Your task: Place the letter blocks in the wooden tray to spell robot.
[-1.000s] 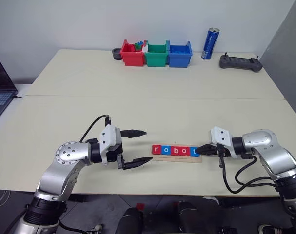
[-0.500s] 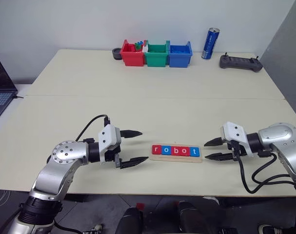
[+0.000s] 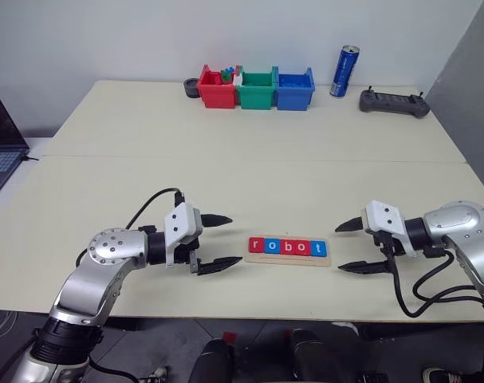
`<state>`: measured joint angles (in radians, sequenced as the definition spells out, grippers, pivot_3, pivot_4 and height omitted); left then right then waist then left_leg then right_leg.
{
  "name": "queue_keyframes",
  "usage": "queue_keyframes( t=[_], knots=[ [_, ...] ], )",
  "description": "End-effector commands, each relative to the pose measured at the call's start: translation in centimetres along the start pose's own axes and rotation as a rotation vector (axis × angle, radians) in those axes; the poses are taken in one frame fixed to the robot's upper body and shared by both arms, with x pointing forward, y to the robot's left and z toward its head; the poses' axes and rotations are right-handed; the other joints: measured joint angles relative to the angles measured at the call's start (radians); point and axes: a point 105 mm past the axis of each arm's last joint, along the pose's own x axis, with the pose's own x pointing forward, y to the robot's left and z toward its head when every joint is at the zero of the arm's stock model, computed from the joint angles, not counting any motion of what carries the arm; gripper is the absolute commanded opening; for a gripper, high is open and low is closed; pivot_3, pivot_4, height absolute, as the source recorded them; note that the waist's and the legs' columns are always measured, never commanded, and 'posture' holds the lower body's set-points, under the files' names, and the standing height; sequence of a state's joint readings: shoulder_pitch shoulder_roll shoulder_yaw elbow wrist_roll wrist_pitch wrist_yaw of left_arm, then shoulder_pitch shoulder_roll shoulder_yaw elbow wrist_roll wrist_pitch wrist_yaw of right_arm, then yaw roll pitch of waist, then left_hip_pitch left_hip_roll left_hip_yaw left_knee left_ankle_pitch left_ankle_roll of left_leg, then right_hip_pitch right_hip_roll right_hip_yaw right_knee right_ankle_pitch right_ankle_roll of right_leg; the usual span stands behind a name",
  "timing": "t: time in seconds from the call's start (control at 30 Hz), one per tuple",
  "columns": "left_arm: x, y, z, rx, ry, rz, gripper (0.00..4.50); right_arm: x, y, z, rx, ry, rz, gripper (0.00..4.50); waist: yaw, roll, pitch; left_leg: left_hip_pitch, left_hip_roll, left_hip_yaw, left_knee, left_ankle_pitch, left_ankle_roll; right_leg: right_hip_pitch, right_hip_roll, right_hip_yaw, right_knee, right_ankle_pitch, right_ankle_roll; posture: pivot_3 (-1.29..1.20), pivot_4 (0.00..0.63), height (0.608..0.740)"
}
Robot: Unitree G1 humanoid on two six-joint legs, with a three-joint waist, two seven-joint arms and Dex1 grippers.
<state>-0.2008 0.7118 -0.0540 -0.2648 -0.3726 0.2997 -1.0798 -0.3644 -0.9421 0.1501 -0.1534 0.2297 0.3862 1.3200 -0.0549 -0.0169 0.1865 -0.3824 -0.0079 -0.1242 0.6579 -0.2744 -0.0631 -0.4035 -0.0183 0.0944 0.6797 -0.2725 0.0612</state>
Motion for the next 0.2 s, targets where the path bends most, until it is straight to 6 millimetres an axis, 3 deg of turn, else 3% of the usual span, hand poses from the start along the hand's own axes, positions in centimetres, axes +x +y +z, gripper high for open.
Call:
queue_keyframes(
  t=[0.03, 0.2],
  knots=[
    [-0.12, 0.09, 0.74, 0.051, -0.002, 0.002, 4.50, -0.12, -0.24, 0.48, -0.031, -0.006, -0.016, 4.47, 0.000, 0.000, 0.000, 0.000, 0.000, 0.000, 0.000, 0.000, 0.000, 0.000, 0.000, 0.000, 0.000, 0.000, 0.000, 0.00, 0.150, 0.740],
    [-0.06, -0.03, 0.91, 0.057, -0.010, -0.018, 4.50, 0.03, -0.28, 0.45, -0.026, -0.012, -0.025, 4.47, 0.000, 0.000, 0.000, 0.000, 0.000, 0.000, 0.000, 0.000, 0.000, 0.000, 0.000, 0.000, 0.000, 0.000, 0.000, 0.00, 0.150, 0.740]
  ],
)
